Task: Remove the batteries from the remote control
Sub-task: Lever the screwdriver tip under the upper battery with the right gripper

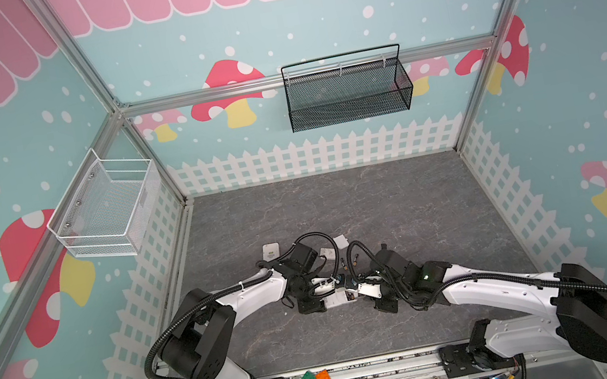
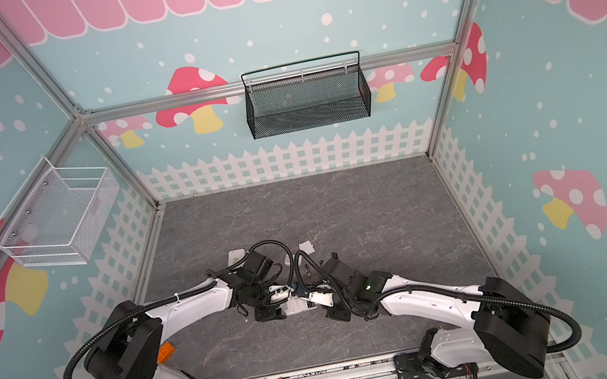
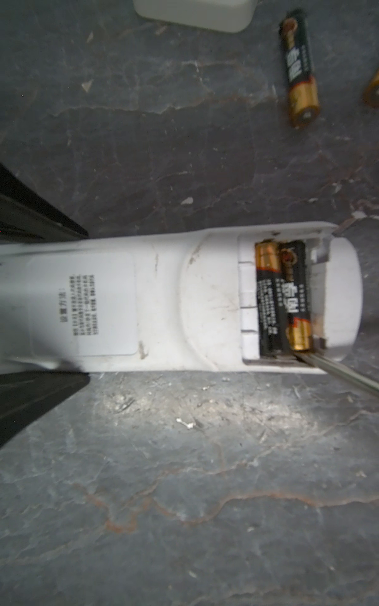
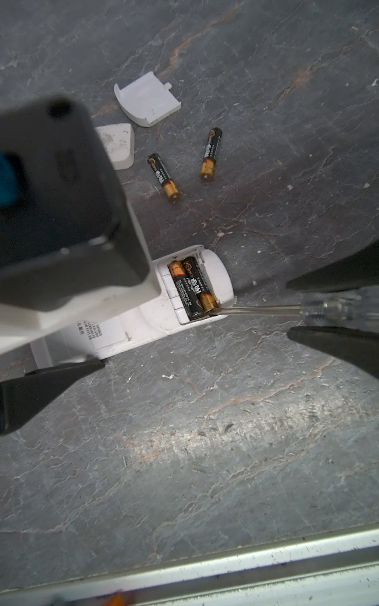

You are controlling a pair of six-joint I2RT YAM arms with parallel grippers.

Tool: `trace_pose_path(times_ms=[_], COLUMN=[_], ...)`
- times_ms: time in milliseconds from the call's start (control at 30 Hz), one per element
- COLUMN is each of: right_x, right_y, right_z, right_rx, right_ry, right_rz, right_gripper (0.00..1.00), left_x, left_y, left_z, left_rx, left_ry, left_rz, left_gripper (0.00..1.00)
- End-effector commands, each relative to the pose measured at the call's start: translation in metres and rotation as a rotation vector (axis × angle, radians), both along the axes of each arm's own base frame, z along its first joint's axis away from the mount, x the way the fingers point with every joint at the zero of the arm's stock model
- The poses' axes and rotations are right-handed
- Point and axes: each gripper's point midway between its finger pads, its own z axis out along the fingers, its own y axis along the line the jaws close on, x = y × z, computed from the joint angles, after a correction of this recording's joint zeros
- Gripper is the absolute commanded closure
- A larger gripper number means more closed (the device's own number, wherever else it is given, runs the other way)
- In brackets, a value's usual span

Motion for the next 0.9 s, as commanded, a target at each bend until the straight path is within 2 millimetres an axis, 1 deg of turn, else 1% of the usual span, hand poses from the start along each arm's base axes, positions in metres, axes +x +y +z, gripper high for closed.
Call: trace_pose_path(times_ms=[0, 67, 167, 233, 300, 433, 600, 733, 867], right_x=[0.060, 0.063, 0.067, 0.068, 0.070, 0.075, 0.082, 0.082, 0.083], right_y=[-0.007, -0.003, 0.003, 0.006, 0.008, 0.011, 0.017, 0.022, 0.022], right_z=[0.027, 0.030, 0.032, 0.030, 0.030, 0.034, 0.042, 0.043, 0.046], right_rx=[0.027, 0.035, 0.042, 0.038, 0.038, 0.063, 0.102, 0.120, 0.130], right_ry=[-0.263, -0.293, -0.341, -0.374, -0.414, -0.477, -0.527, -0.535, -0.547], right_rz=[-0.192, -0.188, -0.177, -0.168, -0.169, -0.172, -0.177, -0.163, -0.169], right_gripper=[1.00, 1.00, 1.00, 1.00, 1.00, 1.00, 1.00, 1.00, 1.00], left_x=[-0.013, -0.014, -0.017, -0.018, -0.016, -0.013, -0.018, -0.015, -0.013], left_y=[0.002, 0.005, 0.008, 0.009, 0.009, 0.012, 0.014, 0.012, 0.011], left_z=[-0.004, -0.004, -0.006, -0.007, -0.006, -0.006, -0.008, -0.007, -0.006], left_rx=[0.008, 0.017, 0.025, 0.029, 0.029, 0.036, 0.045, 0.041, 0.040], left_ry=[0.031, 0.032, 0.033, 0.031, 0.030, 0.032, 0.040, 0.037, 0.033], left_rz=[0.010, 0.040, 0.080, 0.107, 0.152, 0.230, 0.253, 0.270, 0.283], left_gripper=[0.49, 0.51, 0.51, 0.51, 0.51, 0.51, 0.51, 0.51, 0.51])
